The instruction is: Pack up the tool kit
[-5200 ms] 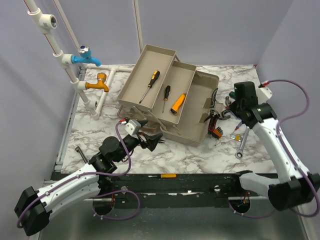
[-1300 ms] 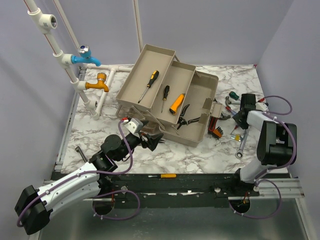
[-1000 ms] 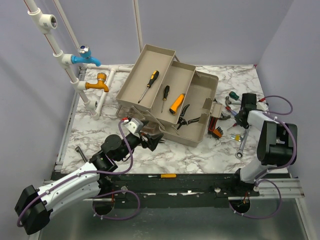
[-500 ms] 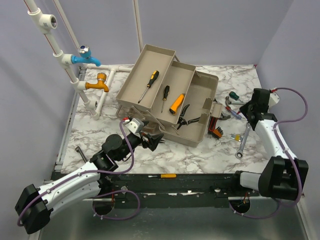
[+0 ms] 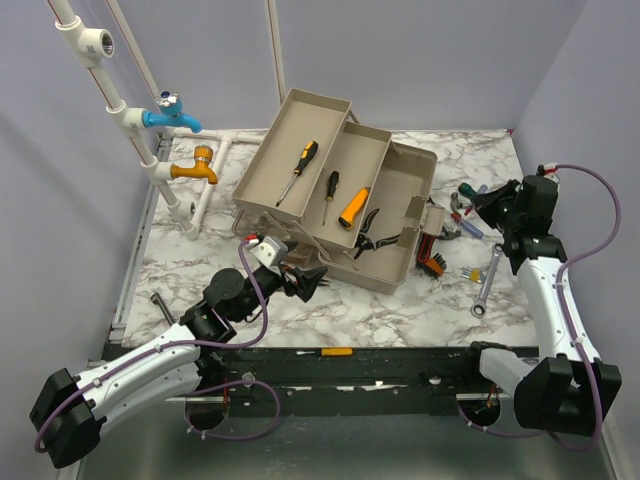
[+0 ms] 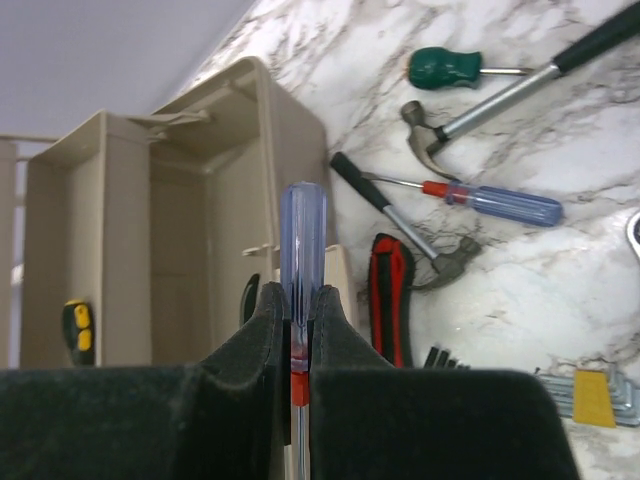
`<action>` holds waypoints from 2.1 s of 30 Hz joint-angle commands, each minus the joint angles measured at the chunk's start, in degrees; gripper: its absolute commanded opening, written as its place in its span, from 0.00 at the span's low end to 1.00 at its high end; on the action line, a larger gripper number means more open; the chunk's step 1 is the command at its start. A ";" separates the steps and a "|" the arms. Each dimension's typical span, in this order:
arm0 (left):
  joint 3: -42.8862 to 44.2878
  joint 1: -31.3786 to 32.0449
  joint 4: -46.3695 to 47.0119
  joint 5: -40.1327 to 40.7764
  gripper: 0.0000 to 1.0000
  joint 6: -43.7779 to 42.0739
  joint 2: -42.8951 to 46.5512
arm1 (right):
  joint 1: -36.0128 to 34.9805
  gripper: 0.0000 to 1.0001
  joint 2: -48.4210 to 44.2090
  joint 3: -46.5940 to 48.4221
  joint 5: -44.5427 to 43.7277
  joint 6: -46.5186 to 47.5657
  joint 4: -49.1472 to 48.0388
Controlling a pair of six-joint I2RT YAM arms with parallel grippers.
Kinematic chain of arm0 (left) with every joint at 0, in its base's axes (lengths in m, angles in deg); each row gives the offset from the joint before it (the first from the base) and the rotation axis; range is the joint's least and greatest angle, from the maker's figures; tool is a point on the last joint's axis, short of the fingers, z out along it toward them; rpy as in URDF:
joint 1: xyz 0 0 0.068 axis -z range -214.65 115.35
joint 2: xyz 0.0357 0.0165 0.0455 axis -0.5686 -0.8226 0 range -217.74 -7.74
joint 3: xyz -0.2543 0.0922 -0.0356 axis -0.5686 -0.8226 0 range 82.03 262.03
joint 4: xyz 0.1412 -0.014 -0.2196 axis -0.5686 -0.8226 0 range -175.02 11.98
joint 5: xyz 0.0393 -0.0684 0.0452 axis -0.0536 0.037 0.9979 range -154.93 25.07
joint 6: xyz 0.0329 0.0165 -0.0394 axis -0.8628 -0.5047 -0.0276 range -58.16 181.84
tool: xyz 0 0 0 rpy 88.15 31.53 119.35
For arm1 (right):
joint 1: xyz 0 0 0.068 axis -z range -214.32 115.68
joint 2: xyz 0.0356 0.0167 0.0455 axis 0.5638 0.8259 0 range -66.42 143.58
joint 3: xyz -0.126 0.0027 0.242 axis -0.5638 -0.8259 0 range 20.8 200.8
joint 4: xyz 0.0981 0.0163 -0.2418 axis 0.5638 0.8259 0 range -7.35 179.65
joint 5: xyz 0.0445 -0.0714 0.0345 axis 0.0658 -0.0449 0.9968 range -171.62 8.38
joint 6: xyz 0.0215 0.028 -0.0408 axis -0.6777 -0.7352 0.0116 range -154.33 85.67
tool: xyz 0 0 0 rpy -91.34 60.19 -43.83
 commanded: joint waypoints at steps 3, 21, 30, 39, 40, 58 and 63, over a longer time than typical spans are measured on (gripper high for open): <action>0.17 0.40 1.91 -1.32 0.99 -0.06 0.76 | 0.08 0.01 -2.62 2.23 11.14 1.31 -5.12; 0.00 0.36 1.83 -0.98 0.99 -0.33 1.27 | -11.08 0.01 2.90 8.82 12.26 0.76 -7.64; -0.45 0.40 1.37 0.71 0.99 -0.29 3.15 | -29.35 0.01 17.63 19.94 -5.62 -6.15 -6.22; 9.66 -1.64 -13.47 8.17 0.99 8.16 5.21 | -40.31 0.01 32.87 31.41 -22.28 -12.78 -4.66; 11.68 -2.56 -16.61 7.80 0.99 9.35 5.25 | -40.45 0.01 34.18 32.44 -22.52 -12.91 -4.55; 16.69 -12.56 -24.27 -3.96 0.99 19.11 9.88 | -40.95 0.66 41.18 38.77 -23.13 -10.90 1.39; 15.33 -12.56 -30.94 0.81 0.99 23.23 11.20 | -40.92 0.64 34.46 35.67 -20.31 -2.38 0.22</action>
